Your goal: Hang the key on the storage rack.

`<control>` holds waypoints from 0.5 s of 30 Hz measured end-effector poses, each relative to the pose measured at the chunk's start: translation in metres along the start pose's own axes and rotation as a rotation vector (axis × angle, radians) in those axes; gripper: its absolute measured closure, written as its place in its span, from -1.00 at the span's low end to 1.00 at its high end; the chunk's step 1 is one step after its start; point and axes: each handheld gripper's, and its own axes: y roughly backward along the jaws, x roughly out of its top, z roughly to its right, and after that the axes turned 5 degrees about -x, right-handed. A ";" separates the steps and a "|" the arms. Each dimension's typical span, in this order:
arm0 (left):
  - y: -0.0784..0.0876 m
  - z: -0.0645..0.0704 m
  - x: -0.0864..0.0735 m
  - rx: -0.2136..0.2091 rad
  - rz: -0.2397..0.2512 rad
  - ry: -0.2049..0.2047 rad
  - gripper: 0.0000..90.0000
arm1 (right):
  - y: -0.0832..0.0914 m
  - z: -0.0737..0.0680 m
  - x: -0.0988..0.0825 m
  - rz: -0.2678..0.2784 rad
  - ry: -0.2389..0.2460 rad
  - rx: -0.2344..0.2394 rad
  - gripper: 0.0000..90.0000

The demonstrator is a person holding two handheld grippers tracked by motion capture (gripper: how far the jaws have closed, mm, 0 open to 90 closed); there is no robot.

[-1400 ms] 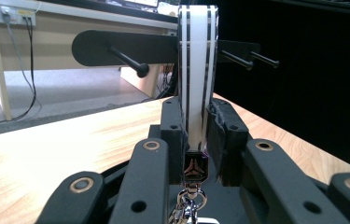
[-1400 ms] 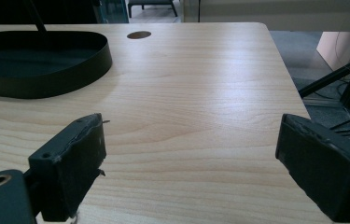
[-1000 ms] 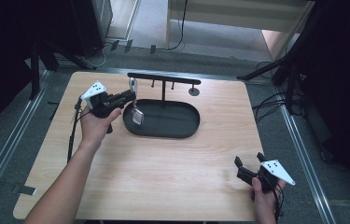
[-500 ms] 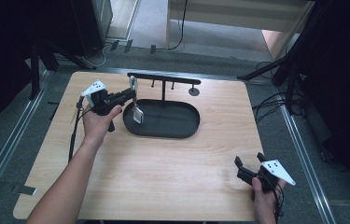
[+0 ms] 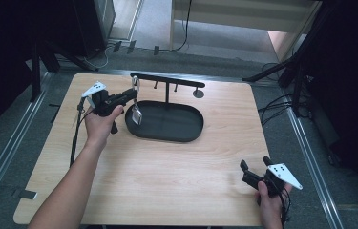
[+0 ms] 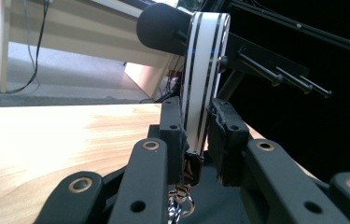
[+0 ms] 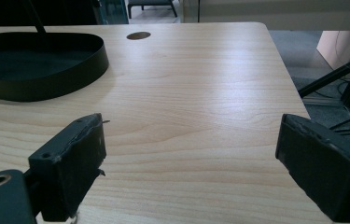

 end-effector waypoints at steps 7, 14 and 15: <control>-0.004 0.000 -0.002 0.047 -0.015 0.010 0.68 | 0.000 0.000 0.000 0.000 0.000 0.000 -0.81; -0.004 0.002 -0.005 0.093 -0.019 -0.008 0.55 | 0.000 0.000 0.000 -0.001 -0.004 0.001 -0.81; -0.003 0.003 -0.006 0.116 -0.011 -0.009 0.52 | 0.000 0.000 0.000 -0.001 -0.004 0.001 -0.81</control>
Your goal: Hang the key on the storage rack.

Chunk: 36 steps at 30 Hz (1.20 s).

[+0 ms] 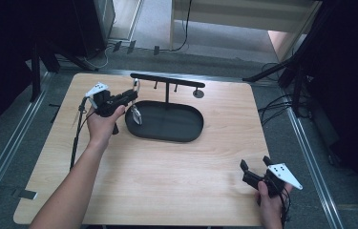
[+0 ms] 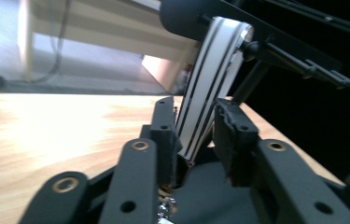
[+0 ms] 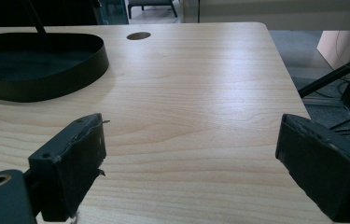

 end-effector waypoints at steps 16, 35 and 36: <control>0.034 0.009 0.001 0.044 -0.004 -0.070 -0.05 | 0.000 -0.001 0.000 0.000 0.011 -0.003 -0.81; 0.102 0.039 -0.001 0.129 -0.123 -0.140 -1.00 | -0.001 -0.002 0.000 -0.001 0.020 -0.007 -0.81; 0.106 0.039 -0.003 0.132 -0.123 -0.143 -1.00 | -0.001 -0.002 0.000 -0.001 0.020 -0.007 -0.81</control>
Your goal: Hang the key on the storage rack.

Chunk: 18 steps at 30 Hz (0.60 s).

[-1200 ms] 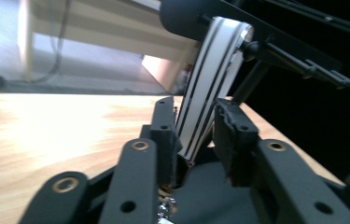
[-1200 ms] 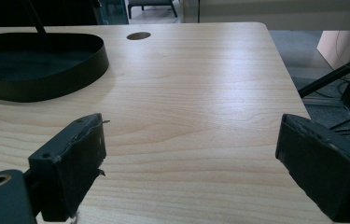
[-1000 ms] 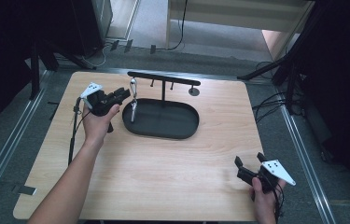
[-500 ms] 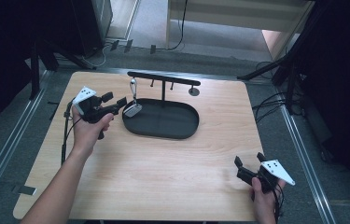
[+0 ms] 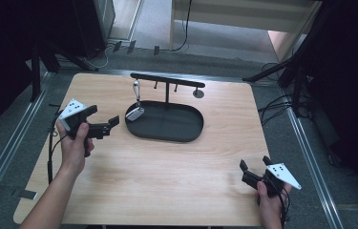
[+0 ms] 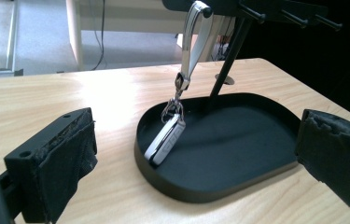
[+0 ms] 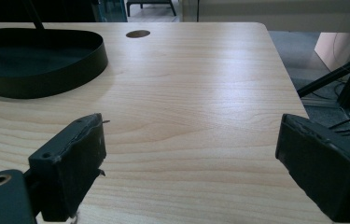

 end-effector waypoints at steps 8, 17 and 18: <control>0.028 -0.006 -0.015 0.027 0.004 -0.007 -1.00 | 0.000 0.000 0.000 -0.002 0.010 -0.002 -0.81; 0.057 -0.011 -0.040 0.052 0.013 -0.011 -1.00 | 0.000 -0.001 0.000 -0.005 0.010 -0.004 -0.81; 0.060 -0.012 -0.043 0.055 0.008 -0.010 -1.00 | 0.000 -0.001 0.000 -0.005 0.011 -0.004 -0.81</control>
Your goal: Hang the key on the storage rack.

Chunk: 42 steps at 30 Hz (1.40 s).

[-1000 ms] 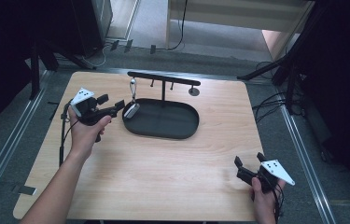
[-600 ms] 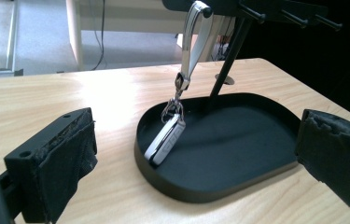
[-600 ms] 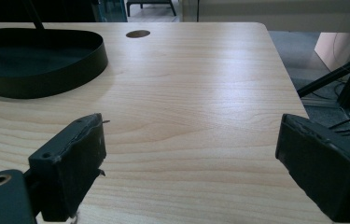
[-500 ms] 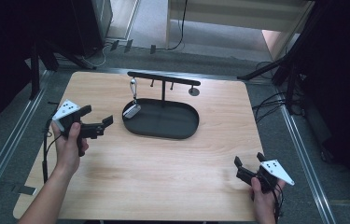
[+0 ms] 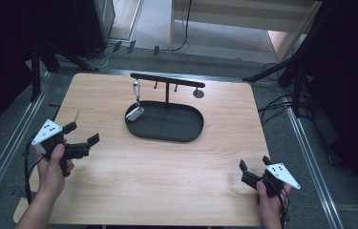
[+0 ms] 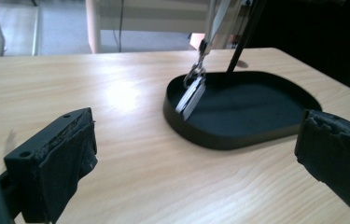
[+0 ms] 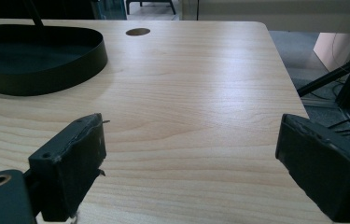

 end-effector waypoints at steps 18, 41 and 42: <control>0.058 -0.024 -0.051 0.099 0.013 0.004 -1.00 | 0.000 -0.001 0.000 -0.004 0.006 -0.006 -0.81; 0.092 -0.045 -0.098 0.179 -0.002 -0.020 -1.00 | 0.000 -0.001 0.000 -0.005 0.010 -0.010 -0.81; 0.092 -0.045 -0.098 0.175 0.000 -0.017 -1.00 | 0.000 -0.001 0.000 -0.005 0.010 -0.010 -0.81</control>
